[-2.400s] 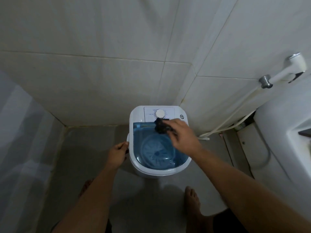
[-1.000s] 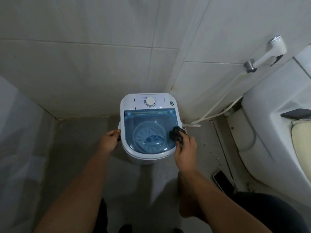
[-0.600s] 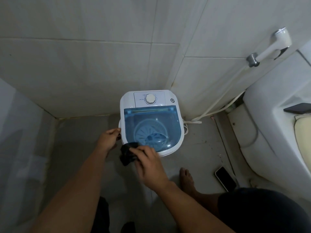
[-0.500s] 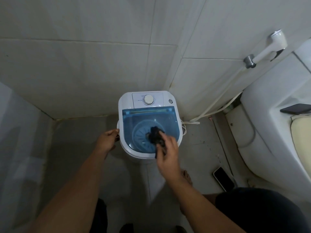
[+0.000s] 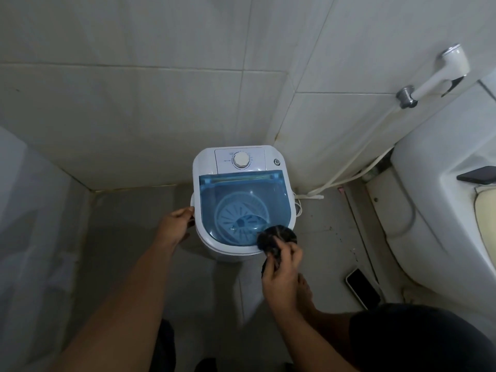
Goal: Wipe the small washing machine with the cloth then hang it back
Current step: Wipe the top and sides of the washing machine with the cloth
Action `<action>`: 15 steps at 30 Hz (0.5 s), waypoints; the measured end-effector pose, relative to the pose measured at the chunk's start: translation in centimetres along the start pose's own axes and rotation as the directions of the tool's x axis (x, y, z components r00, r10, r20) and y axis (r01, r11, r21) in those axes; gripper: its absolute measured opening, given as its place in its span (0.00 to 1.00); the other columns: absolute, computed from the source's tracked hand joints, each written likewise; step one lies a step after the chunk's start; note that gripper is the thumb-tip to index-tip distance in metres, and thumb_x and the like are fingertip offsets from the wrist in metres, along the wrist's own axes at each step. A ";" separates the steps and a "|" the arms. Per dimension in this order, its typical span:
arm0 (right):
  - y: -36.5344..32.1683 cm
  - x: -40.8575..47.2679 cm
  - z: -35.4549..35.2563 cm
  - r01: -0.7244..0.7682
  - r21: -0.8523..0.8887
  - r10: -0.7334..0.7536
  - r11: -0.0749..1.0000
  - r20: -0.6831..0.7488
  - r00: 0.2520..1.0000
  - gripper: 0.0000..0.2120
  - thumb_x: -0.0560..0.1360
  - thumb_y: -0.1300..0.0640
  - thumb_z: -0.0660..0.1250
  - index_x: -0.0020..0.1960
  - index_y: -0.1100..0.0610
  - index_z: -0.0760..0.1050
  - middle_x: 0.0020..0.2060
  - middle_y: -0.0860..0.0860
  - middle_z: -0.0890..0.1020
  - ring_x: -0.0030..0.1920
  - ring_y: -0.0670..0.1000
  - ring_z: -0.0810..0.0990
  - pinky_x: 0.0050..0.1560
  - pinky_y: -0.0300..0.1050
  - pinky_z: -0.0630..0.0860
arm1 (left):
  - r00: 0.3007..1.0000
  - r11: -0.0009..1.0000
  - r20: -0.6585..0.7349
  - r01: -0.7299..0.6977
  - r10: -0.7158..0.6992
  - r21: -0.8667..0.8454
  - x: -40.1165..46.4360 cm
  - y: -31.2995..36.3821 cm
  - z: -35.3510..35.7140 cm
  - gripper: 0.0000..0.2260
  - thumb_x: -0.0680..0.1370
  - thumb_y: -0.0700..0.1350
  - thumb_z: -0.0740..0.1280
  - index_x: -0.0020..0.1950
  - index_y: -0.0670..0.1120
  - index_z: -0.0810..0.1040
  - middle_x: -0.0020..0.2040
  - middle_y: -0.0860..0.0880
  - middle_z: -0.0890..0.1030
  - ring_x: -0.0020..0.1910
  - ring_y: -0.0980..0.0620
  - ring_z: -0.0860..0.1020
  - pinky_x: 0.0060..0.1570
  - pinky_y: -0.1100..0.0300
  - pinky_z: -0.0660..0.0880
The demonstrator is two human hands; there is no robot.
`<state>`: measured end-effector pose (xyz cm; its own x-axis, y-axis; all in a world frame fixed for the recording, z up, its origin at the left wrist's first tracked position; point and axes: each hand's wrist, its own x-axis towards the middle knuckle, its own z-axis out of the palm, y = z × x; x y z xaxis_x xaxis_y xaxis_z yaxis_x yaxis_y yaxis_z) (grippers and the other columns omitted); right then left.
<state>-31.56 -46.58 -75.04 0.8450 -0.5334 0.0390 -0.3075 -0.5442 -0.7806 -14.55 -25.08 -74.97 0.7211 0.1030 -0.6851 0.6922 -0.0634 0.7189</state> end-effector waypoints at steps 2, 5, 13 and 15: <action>0.0 -1.5 1.0 0.214 -0.030 -0.208 0.976 0.138 0.968 0.22 0.76 0.66 0.67 0.68 0.53 0.76 0.67 0.54 0.70 0.65 0.56 0.76 0.66 0.55 0.75 | 1.000 1.000 0.009 -0.005 0.005 0.011 0.2 -0.2 -0.2 0.14 0.82 0.50 0.64 0.64 0.47 0.80 0.56 0.46 0.83 0.53 0.49 0.81 0.62 0.48 0.73; -2.6 -3.0 3.3 0.473 0.019 -0.435 0.881 0.426 0.793 0.25 0.73 0.66 0.68 0.68 0.52 0.76 0.66 0.55 0.73 0.66 0.56 0.74 0.66 0.54 0.73 | 0.999 0.999 0.034 -0.015 0.014 0.031 0.4 -0.1 -0.6 0.15 0.82 0.50 0.64 0.65 0.47 0.80 0.58 0.47 0.84 0.55 0.49 0.81 0.61 0.49 0.73; -7.7 4.5 2.5 0.330 0.078 -0.337 0.941 0.324 0.884 0.32 0.77 0.61 0.70 0.79 0.53 0.65 0.71 0.54 0.70 0.71 0.50 0.70 0.75 0.45 0.67 | 0.996 0.998 0.087 -0.030 0.025 0.052 0.0 -1.1 -2.3 0.14 0.79 0.52 0.68 0.61 0.48 0.82 0.57 0.45 0.84 0.57 0.47 0.82 0.56 0.49 0.78; -5.9 7.9 1.6 0.233 -0.070 -0.204 0.970 0.285 0.936 0.30 0.76 0.61 0.72 0.77 0.53 0.69 0.69 0.55 0.75 0.68 0.54 0.74 0.72 0.52 0.72 | 0.997 0.997 0.055 -0.063 0.061 0.045 -0.2 -1.1 -2.3 0.13 0.79 0.50 0.69 0.61 0.46 0.83 0.56 0.43 0.85 0.58 0.46 0.82 0.57 0.49 0.77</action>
<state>-22.39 -46.59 -71.11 0.9789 -0.2035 0.0179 -0.1321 -0.6973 -0.7045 -15.46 -22.74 -75.34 0.7625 0.0440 -0.6454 0.6457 -0.1140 0.7550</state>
